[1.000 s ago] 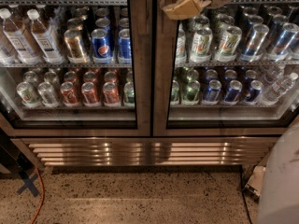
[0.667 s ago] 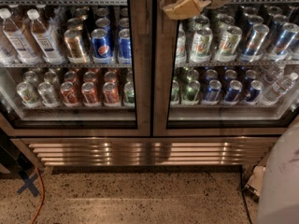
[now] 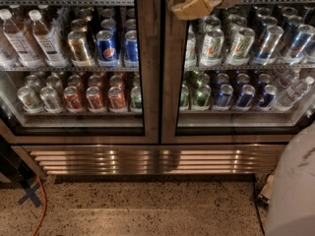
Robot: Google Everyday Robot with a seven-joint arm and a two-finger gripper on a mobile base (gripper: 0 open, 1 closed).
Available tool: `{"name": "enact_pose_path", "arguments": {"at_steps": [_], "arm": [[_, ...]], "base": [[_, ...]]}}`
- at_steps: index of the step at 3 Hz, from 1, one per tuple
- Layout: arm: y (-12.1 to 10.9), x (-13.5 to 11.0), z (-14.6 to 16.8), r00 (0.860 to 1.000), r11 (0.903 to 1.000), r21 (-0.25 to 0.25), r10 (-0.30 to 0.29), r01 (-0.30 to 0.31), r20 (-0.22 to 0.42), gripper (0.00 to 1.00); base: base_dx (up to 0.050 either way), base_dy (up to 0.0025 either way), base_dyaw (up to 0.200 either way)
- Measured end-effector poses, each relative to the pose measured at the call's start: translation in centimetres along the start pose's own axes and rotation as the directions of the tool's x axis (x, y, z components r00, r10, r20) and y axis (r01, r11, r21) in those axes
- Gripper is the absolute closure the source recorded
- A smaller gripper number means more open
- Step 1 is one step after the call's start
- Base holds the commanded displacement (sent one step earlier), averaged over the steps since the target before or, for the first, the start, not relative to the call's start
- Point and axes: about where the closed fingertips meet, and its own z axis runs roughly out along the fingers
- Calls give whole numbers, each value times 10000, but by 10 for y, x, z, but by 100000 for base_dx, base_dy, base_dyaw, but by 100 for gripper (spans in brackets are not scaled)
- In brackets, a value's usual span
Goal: Open right fridge door
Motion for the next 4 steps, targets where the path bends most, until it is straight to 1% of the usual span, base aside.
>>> {"name": "enact_pose_path", "arguments": {"at_steps": [4], "arm": [[-4,-2,0,10000,10000,26,-38,38,11,100]], "base": [[0,0,0]]}}
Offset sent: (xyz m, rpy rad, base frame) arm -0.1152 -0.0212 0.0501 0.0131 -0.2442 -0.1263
